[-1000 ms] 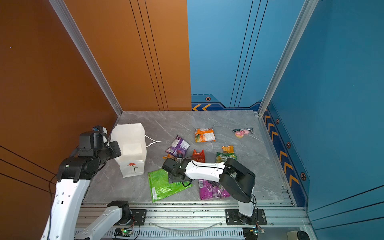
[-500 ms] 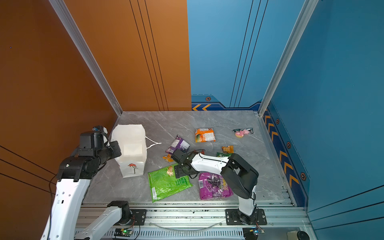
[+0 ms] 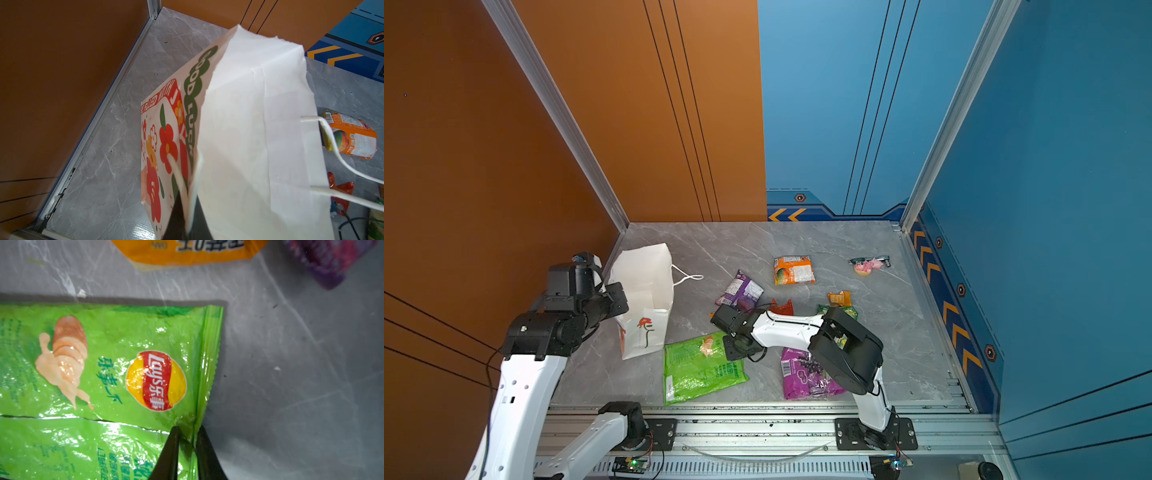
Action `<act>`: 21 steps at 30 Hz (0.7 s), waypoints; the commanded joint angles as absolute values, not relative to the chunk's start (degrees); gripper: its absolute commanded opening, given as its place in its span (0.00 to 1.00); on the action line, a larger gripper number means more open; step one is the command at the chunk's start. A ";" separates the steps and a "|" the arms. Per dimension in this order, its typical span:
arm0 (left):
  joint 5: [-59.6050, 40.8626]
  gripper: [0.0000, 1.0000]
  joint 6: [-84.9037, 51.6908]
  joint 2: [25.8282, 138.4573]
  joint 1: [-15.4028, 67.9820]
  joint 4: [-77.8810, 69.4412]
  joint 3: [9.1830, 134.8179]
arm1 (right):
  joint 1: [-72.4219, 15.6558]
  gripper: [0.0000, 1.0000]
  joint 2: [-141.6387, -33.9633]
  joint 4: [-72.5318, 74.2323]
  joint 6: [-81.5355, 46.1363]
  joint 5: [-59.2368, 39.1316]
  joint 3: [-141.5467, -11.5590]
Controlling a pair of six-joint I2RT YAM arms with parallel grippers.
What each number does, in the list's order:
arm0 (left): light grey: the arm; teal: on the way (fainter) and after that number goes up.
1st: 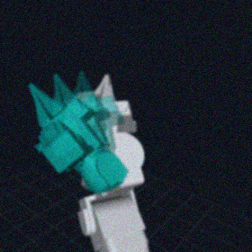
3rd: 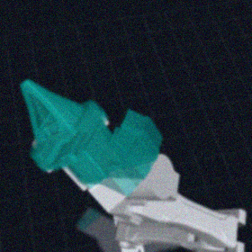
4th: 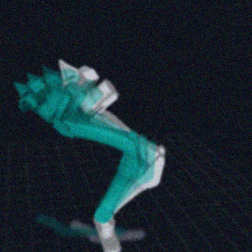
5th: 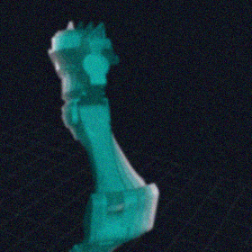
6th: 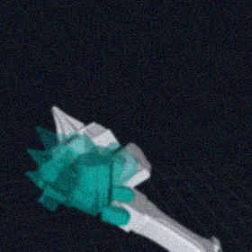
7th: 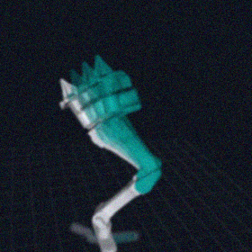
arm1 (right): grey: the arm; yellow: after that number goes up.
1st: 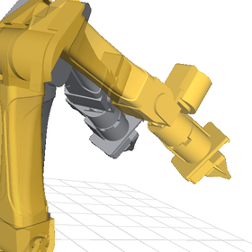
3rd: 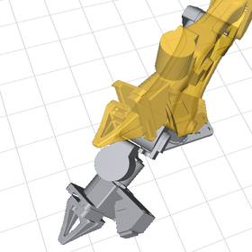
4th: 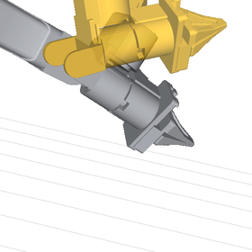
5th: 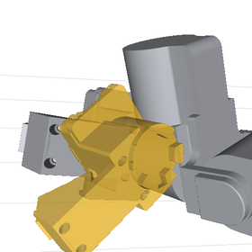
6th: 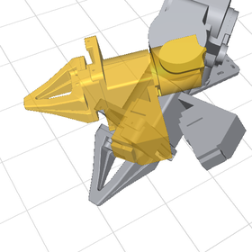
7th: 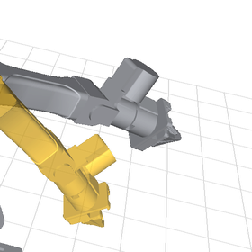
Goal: Place the snacks into the paper bag
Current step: 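Close the right gripper on the green Lay's bag's edge and lift it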
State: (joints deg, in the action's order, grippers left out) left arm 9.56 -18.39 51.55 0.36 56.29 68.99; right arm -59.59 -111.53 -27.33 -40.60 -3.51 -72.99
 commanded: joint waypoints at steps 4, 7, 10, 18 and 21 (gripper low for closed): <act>8.64 0.00 -18.18 51.49 -0.09 54.50 67.60 | -60.42 0.00 -111.57 -25.43 -44.01 -5.83 -69.49; 8.61 0.00 -18.28 51.50 -0.10 54.46 67.55 | -60.31 0.00 -109.76 -24.23 -45.31 -5.12 -68.08; 8.60 0.00 -18.17 51.59 -0.09 54.43 67.59 | -59.94 0.00 -107.78 -21.56 -47.36 -5.73 -66.25; 8.76 0.00 -18.24 51.39 -0.11 54.45 67.15 | -63.62 0.61 -105.03 -27.95 -55.67 3.62 -67.40; 8.92 0.00 -18.08 51.07 -0.09 54.33 66.89 | -66.88 0.75 -105.79 -34.68 -57.19 11.46 -71.01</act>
